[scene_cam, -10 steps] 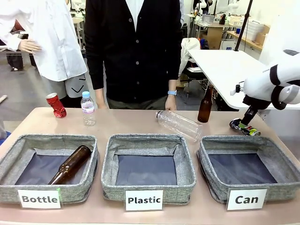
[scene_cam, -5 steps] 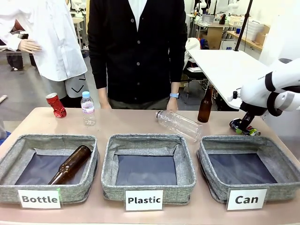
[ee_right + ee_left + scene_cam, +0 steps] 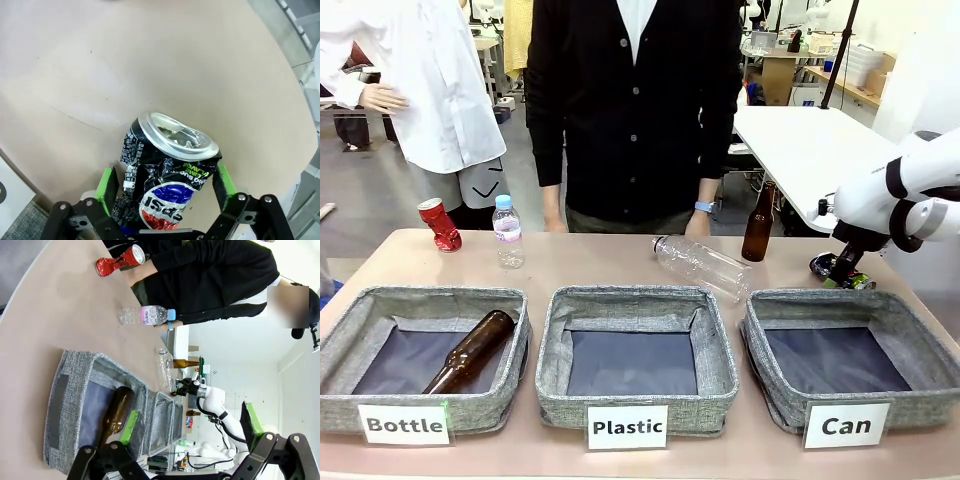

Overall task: Sort the can waste into the basket.
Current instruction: Pick up the can waste from the table and place it in the right Fabric basket.

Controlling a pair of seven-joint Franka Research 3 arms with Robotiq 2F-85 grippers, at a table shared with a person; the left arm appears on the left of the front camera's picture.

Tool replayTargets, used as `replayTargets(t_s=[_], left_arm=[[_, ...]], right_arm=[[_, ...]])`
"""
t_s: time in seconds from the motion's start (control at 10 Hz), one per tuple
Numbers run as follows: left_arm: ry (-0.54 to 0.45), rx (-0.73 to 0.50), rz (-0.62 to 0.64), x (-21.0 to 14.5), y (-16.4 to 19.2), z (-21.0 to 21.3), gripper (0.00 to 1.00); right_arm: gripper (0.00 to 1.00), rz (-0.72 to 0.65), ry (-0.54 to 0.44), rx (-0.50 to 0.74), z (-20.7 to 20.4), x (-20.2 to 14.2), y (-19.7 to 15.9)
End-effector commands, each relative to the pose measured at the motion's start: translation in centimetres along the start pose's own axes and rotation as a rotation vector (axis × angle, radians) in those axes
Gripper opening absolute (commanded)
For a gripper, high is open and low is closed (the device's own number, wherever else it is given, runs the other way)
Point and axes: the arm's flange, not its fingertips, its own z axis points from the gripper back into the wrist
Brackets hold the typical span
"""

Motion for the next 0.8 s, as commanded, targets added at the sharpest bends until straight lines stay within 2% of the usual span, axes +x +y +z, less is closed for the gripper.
replayTargets(t_s=[0.0,0.1,0.3,0.4,0.6,0.7], left_arm=[[0.01,-0.008,-0.015,-0.28,-0.05,0.25,1.0],[0.01,-0.008,-0.015,-0.28,-0.05,0.25,1.0],[0.01,-0.008,-0.015,-0.28,-0.05,0.25,1.0],[0.01,-0.008,-0.015,-0.28,-0.05,0.25,1.0],[0.01,-0.008,-0.015,-0.28,-0.05,0.25,1.0],[0.01,-0.008,-0.015,-0.28,-0.05,0.25,1.0]], right_arm=[[0.4,0.024,-0.02,0.041,0.27,0.07,-0.86],[0.0,0.023,-0.014,0.045,0.19,0.07,-0.85],[0.0,0.023,-0.015,0.053,0.22,0.04,-0.84],[0.14,0.019,-0.012,0.052,0.24,0.1,-0.84],[0.0,0.022,-0.024,0.06,0.31,0.1,-0.83],[0.0,0.018,-0.025,0.061,0.33,0.02,-0.83]])
